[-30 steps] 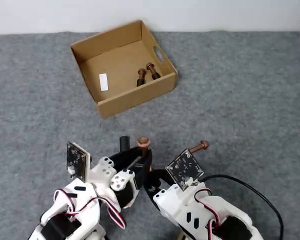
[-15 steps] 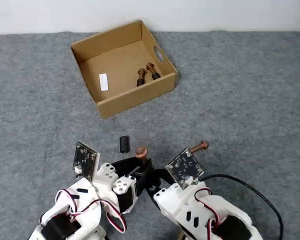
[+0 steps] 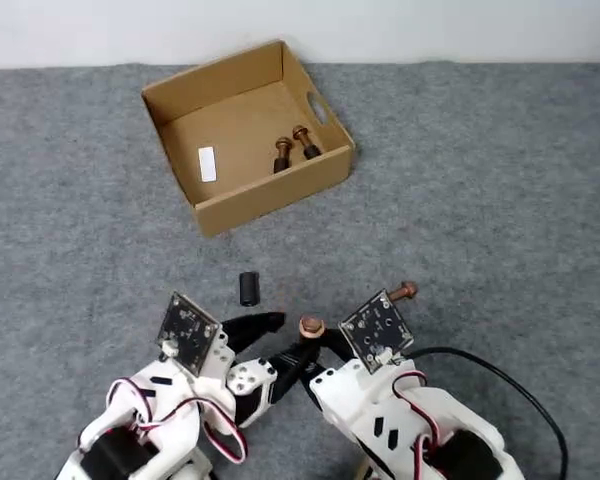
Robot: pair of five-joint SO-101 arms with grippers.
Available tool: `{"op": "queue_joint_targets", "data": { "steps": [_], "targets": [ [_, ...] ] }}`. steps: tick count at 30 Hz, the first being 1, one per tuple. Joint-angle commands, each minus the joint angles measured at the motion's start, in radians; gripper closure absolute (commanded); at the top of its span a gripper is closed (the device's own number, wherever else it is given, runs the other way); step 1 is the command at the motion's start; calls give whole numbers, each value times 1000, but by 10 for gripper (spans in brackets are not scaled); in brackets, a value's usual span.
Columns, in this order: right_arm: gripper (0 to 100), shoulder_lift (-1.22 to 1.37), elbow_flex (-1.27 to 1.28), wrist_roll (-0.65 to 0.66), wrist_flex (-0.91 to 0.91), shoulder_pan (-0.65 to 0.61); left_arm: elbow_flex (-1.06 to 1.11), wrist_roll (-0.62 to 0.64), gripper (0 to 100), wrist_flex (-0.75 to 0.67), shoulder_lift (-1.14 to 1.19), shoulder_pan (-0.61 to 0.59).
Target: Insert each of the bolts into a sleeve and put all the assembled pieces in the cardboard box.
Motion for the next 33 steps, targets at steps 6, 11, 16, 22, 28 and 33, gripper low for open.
{"op": "queue_joint_targets", "data": {
  "steps": [6, 11, 16, 22, 28, 33],
  "targets": [
    [991, -5, -11, 8, -39, 22, -58, -21, 788, 43, 3, -89],
    [991, -5, 3, 9, -42, 22, -154, -20, 788, 117, 3, -138],
    [991, -2, 6, 9, -42, 22, -255, -17, 788, 166, 3, -138],
    [991, -1, 15, 11, -42, 24, -335, -17, 791, 230, 2, -140],
    [991, -2, -3, 5, -54, 145, -262, -23, 922, 149, 0, -315],
    [991, 1, -37, 6, -94, 308, -24, -141, 997, 21, -2, -534]
  ]
}}
